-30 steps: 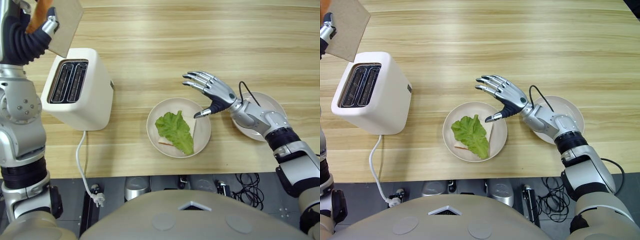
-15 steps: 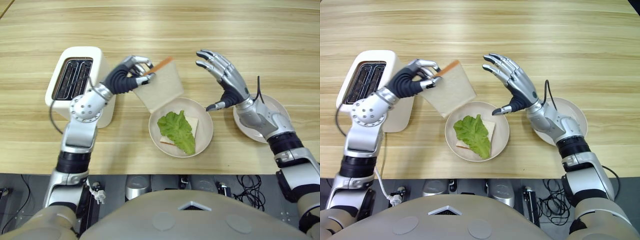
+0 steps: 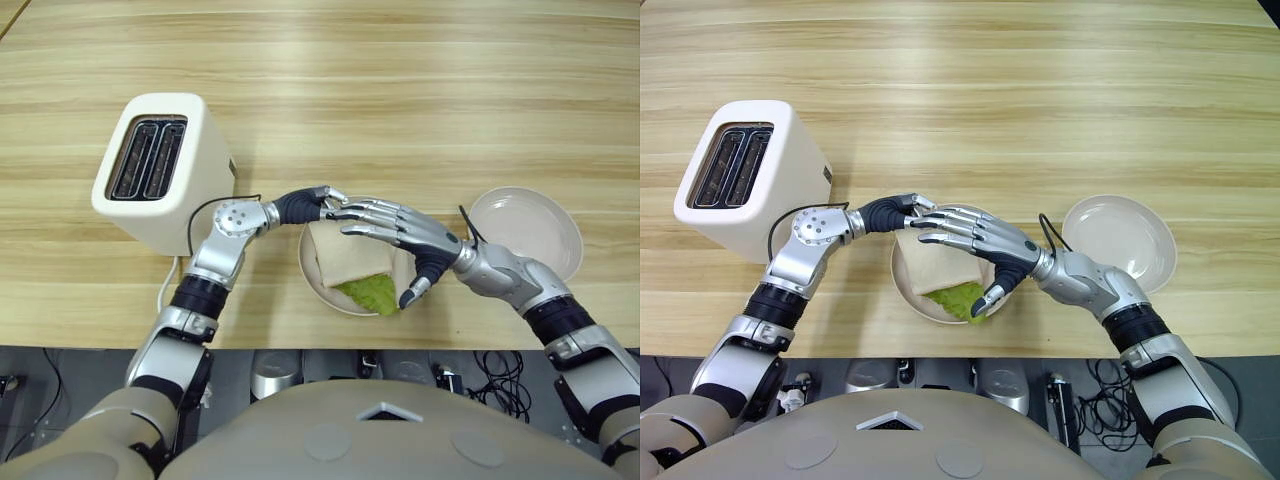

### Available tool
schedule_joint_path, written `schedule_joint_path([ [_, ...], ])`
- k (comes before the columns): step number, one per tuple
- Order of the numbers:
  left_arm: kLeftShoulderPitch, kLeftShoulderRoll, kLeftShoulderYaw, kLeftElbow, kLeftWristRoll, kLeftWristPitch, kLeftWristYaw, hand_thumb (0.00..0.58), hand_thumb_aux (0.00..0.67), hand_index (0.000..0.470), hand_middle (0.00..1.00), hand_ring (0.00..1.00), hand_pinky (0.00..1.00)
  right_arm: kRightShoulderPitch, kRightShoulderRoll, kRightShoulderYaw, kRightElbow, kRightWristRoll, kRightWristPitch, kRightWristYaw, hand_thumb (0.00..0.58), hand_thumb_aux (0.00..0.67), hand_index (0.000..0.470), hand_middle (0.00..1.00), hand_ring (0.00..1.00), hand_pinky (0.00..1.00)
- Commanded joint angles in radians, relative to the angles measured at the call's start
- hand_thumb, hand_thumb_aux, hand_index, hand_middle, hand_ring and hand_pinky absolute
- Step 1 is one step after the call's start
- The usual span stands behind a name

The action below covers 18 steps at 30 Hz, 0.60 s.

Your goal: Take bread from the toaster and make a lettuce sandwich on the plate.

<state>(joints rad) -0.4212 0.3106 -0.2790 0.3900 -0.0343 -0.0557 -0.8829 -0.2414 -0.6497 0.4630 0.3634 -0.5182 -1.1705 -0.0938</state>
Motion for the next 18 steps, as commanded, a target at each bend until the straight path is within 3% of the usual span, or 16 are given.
schedule_joint_path([
  [1, -0.059, 0.002, -0.011, 0.035, -0.005, 0.024, -0.059, 0.58, 0.67, 0.46, 1.0, 1.0, 1.0, 0.024, -0.009, -0.017, -0.041, 0.04, 0.009, 0.073, 0.0, 0.0, 0.0, 0.0, 0.0, 0.0],
  [6, -0.119, -0.031, -0.003, 0.061, -0.032, 0.06, -0.101, 0.58, 0.67, 0.46, 1.0, 1.0, 1.0, 0.036, 0.013, -0.033, -0.039, 0.02, 0.023, 0.118, 0.0, 0.0, 0.0, 0.0, 0.0, 0.0],
  [18, -0.16, -0.042, -0.091, 0.183, 0.055, 0.02, -0.187, 0.58, 0.67, 0.46, 1.0, 1.0, 1.0, 0.063, 0.016, -0.028, -0.038, 0.02, 0.07, 0.24, 0.0, 0.0, 0.0, 0.0, 0.0, 0.0],
])
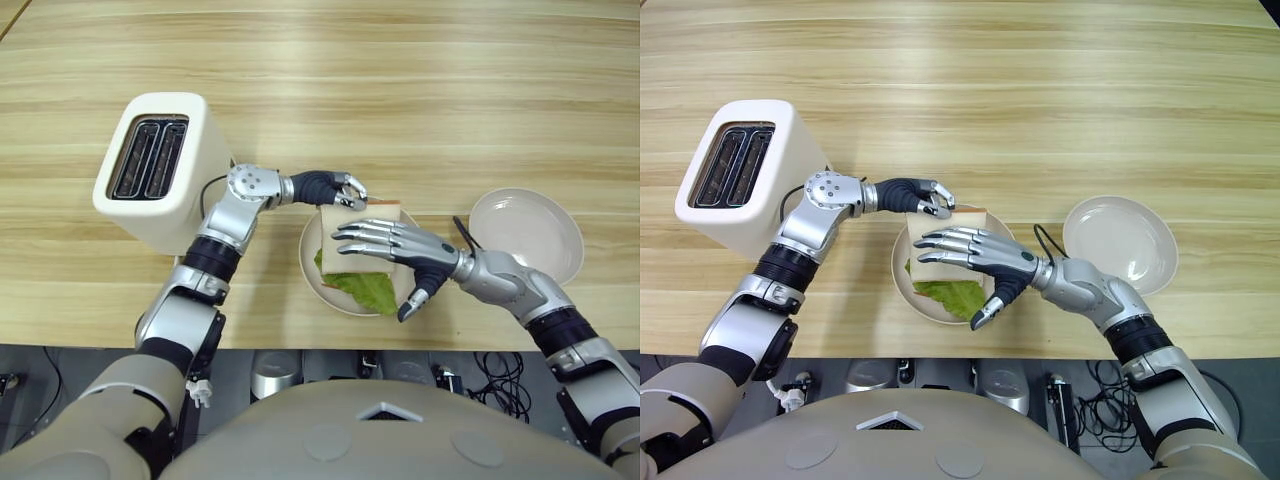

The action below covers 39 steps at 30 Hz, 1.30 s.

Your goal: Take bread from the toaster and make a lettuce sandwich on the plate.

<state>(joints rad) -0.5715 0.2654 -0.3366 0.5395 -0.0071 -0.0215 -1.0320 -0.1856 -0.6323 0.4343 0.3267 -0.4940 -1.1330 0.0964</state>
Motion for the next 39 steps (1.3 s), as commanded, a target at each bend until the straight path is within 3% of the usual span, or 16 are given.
schedule_joint_path([
  [1, -0.012, 0.004, -0.041, 0.044, 0.035, -0.018, -0.046, 0.58, 0.67, 0.46, 1.0, 1.0, 1.0, 0.008, -0.002, 0.006, 0.002, -0.001, 0.04, 0.065, 0.0, 0.0, 0.0, 0.0, 0.0, 0.0],
  [7, -0.033, -0.011, -0.054, 0.117, 0.076, -0.049, -0.038, 0.58, 0.67, 0.46, 1.0, 1.0, 1.0, 0.018, -0.01, 0.042, 0.024, 0.005, 0.106, 0.172, 0.0, 0.0, 0.0, 0.0, 0.0, 0.0],
  [17, -0.088, -0.055, -0.058, 0.223, 0.17, -0.137, 0.103, 0.58, 0.67, 0.46, 1.0, 1.0, 1.0, 0.074, -0.077, 0.099, 0.025, 0.005, 0.39, 0.463, 0.0, 0.0, 0.0, 0.0, 0.0, 0.0],
  [18, -0.093, -0.059, -0.057, 0.229, 0.181, -0.149, 0.125, 0.542, 0.499, 0.343, 1.0, 1.0, 1.0, 0.079, -0.08, 0.1, 0.02, 0.009, 0.415, 0.482, 0.0, 0.0, 0.0, 0.0, 0.0, 0.0],
  [19, -0.101, -0.061, -0.058, 0.235, 0.199, -0.167, 0.16, 0.0, 0.0, 0.0, 0.77, 0.77, 0.77, 0.084, -0.084, 0.104, 0.016, 0.014, 0.441, 0.504, 0.0, 0.0, 0.0, 0.0, 0.0, 0.0],
  [20, -0.109, -0.063, -0.058, 0.24, 0.218, -0.184, 0.202, 0.0, 0.0, 0.0, 0.0, 0.0, 0.0, 0.089, -0.086, 0.107, 0.011, 0.022, 0.459, 0.522, 0.0, 0.0, 0.0, 0.0, 0.0, 0.0],
  [24, -0.147, -0.064, -0.036, 0.236, 0.267, -0.228, 0.358, 0.0, 0.0, 0.0, 0.0, 0.0, 0.0, 0.104, -0.09, 0.112, -0.021, 0.04, 0.506, 0.56, 0.0, 0.0, 0.0, 0.0, 0.0, 0.0],
  [32, -0.163, -0.033, -0.006, 0.206, 0.373, -0.203, 0.649, 0.0, 0.0, 0.0, 0.0, 0.0, 0.0, 0.107, -0.088, 0.098, -0.049, 0.027, 0.522, 0.543, 0.0, 0.0, 0.0, 0.0, 0.0, 0.0],
  [38, -0.047, -0.023, 0.041, 0.067, 0.346, -0.212, 0.745, 0.0, 0.0, 0.0, 0.0, 0.0, 0.0, 0.036, -0.036, 0.008, -0.025, -0.032, 0.468, 0.314, 0.0, 0.0, 0.0, 0.0, 0.0, 0.0],
  [39, -0.012, -0.024, 0.056, 0.021, 0.319, -0.213, 0.734, 0.0, 0.0, 0.0, 0.0, 0.0, 0.0, 0.026, -0.019, -0.023, -0.023, -0.014, 0.447, 0.267, 0.12, 0.074, 0.051, 0.4, 0.4, 0.4],
])
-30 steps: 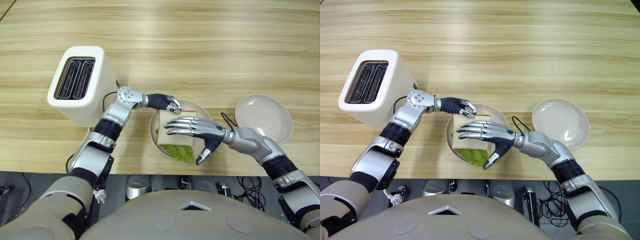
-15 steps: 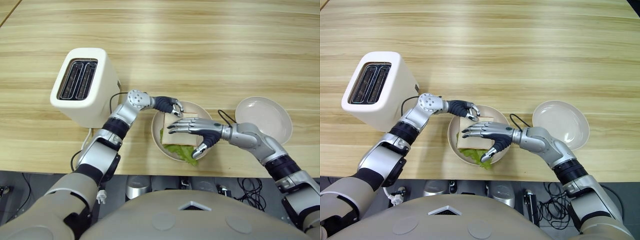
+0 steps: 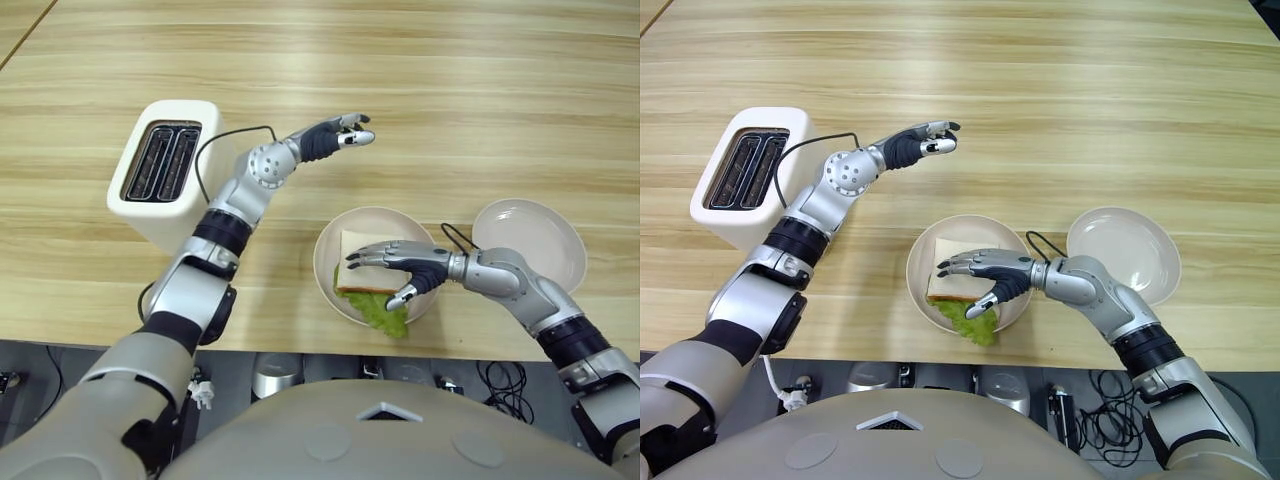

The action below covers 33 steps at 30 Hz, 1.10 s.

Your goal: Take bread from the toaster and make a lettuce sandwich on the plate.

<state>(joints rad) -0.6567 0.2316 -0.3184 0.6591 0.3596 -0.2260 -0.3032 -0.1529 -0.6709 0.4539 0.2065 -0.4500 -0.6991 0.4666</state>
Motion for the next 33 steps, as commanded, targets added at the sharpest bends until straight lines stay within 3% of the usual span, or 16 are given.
schedule_joint_path([
  [1, 0.115, 0.008, 0.055, -0.153, -0.082, -0.005, -0.009, 0.0, 0.0, 0.0, 0.0, 0.0, 0.0, -0.011, 0.037, -0.072, 0.101, -0.006, -0.007, -0.127, 0.534, 0.481, 0.33, 1.0, 1.0, 1.0],
  [2, 0.154, 0.005, 0.072, -0.205, -0.114, -0.002, -0.024, 0.271, 0.181, 0.124, 0.0, 0.0, 0.0, -0.01, 0.047, -0.092, 0.102, 0.054, -0.018, -0.124, 0.58, 0.67, 0.46, 1.0, 1.0, 1.0],
  [3, 0.2, 0.007, 0.085, -0.266, -0.151, 0.006, -0.045, 0.271, 0.181, 0.124, 0.0, 0.0, 0.0, -0.006, 0.059, -0.115, 0.099, 0.127, -0.031, -0.117, 0.58, 0.67, 0.46, 1.0, 1.0, 1.0],
  [4, 0.243, 0.01, 0.096, -0.325, -0.182, 0.016, -0.064, 0.58, 0.67, 0.46, 1.0, 1.0, 1.0, -0.001, 0.074, -0.136, 0.094, 0.214, -0.034, -0.097, 0.58, 0.67, 0.46, 1.0, 1.0, 1.0],
  [11, 0.535, 0.098, 0.156, -0.672, -0.314, 0.099, -0.162, 0.58, 0.67, 0.46, 1.0, 1.0, 1.0, 0.004, 0.105, -0.341, 0.153, 0.59, -0.027, -0.02, 0.58, 0.67, 0.46, 1.0, 1.0, 1.0],
  [18, 0.823, 0.311, 0.15, -0.923, -0.414, 0.083, -0.378, 0.58, 0.67, 0.46, 1.0, 1.0, 1.0, 0.189, -0.049, -0.354, 0.057, 0.755, 0.128, 0.307, 0.58, 0.67, 0.46, 1.0, 1.0, 1.0],
  [25, 0.942, 0.461, 0.149, -0.947, -0.443, 0.105, -0.514, 0.58, 0.67, 0.46, 1.0, 1.0, 1.0, 0.334, -0.163, -0.319, 0.033, 0.748, 0.29, 0.535, 0.58, 0.67, 0.46, 1.0, 1.0, 1.0],
  [33, 0.869, 0.481, -0.009, -0.772, -0.131, 0.032, -0.461, 0.58, 0.67, 0.46, 1.0, 1.0, 1.0, 0.354, -0.177, -0.272, 0.067, 0.582, 0.331, 0.57, 0.58, 0.67, 0.46, 1.0, 1.0, 1.0],
])
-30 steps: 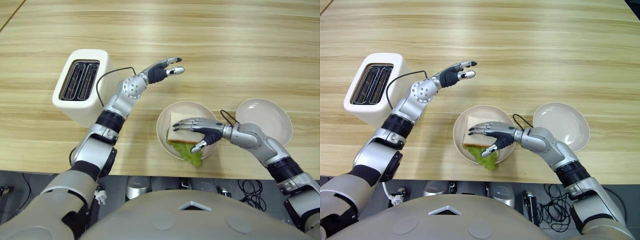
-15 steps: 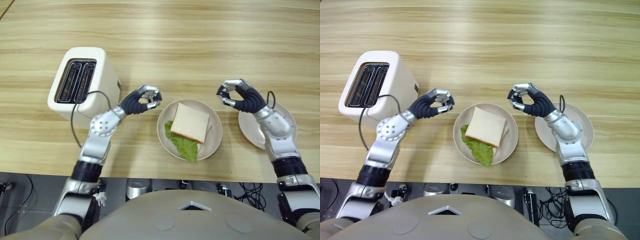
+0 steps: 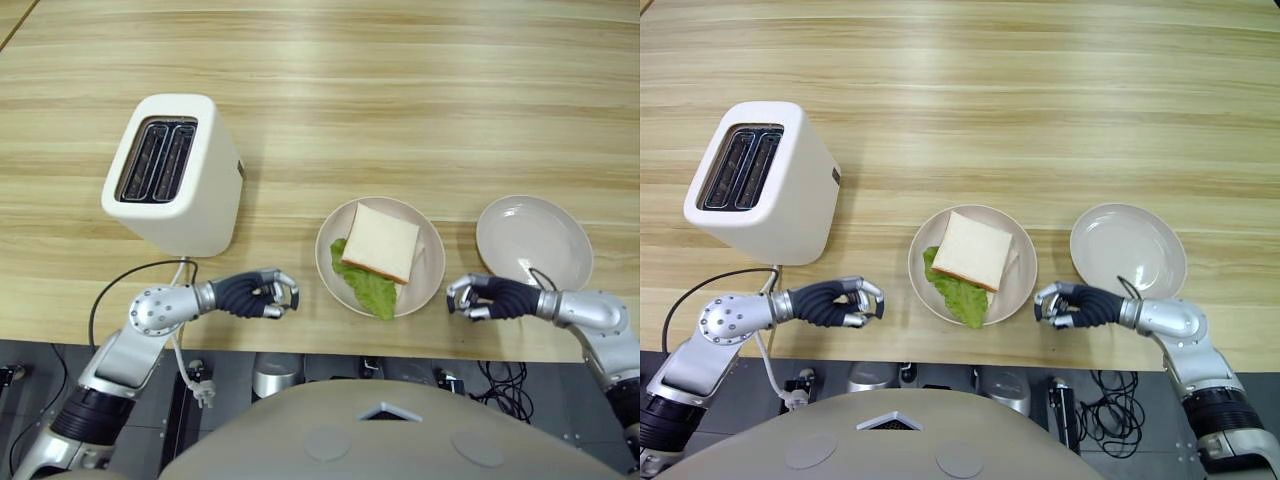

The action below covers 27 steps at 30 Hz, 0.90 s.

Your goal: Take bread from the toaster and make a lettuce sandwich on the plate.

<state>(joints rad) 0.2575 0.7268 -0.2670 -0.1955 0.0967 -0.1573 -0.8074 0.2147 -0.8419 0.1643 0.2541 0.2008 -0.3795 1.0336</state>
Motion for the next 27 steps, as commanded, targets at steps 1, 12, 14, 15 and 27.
schedule_joint_path([
  [1, -0.061, -0.022, -0.08, 0.104, 0.163, -0.048, 0.053, 0.58, 0.67, 0.46, 1.0, 1.0, 1.0, -0.018, -0.004, 0.024, 0.022, -0.087, 0.011, 0.003, 0.58, 0.67, 0.46, 1.0, 1.0, 1.0],
  [12, -0.227, -0.196, -0.232, 0.272, 0.338, -0.143, 0.176, 0.58, 0.67, 0.46, 1.0, 1.0, 1.0, -0.136, 0.105, 0.133, -0.003, -0.362, -0.064, -0.129, 0.58, 0.67, 0.46, 1.0, 1.0, 1.0],
  [14, -0.268, -0.228, -0.243, 0.315, 0.333, -0.153, 0.179, 0.58, 0.67, 0.46, 1.0, 1.0, 1.0, -0.173, 0.135, 0.152, 0.012, -0.388, -0.075, -0.143, 0.58, 0.67, 0.46, 1.0, 1.0, 1.0],
  [15, -0.291, -0.24, -0.244, 0.343, 0.339, -0.157, 0.187, 0.58, 0.67, 0.46, 1.0, 1.0, 1.0, -0.191, 0.147, 0.155, 0.027, -0.401, -0.081, -0.155, 0.58, 0.67, 0.46, 1.0, 1.0, 1.0],
  [27, -0.717, -0.47, -0.214, 0.987, 0.378, -0.193, 0.453, 0.58, 0.67, 0.46, 1.0, 1.0, 1.0, -0.668, 0.345, 0.154, 0.648, -0.466, -0.201, -0.289, 0.58, 0.67, 0.46, 1.0, 1.0, 1.0],
])
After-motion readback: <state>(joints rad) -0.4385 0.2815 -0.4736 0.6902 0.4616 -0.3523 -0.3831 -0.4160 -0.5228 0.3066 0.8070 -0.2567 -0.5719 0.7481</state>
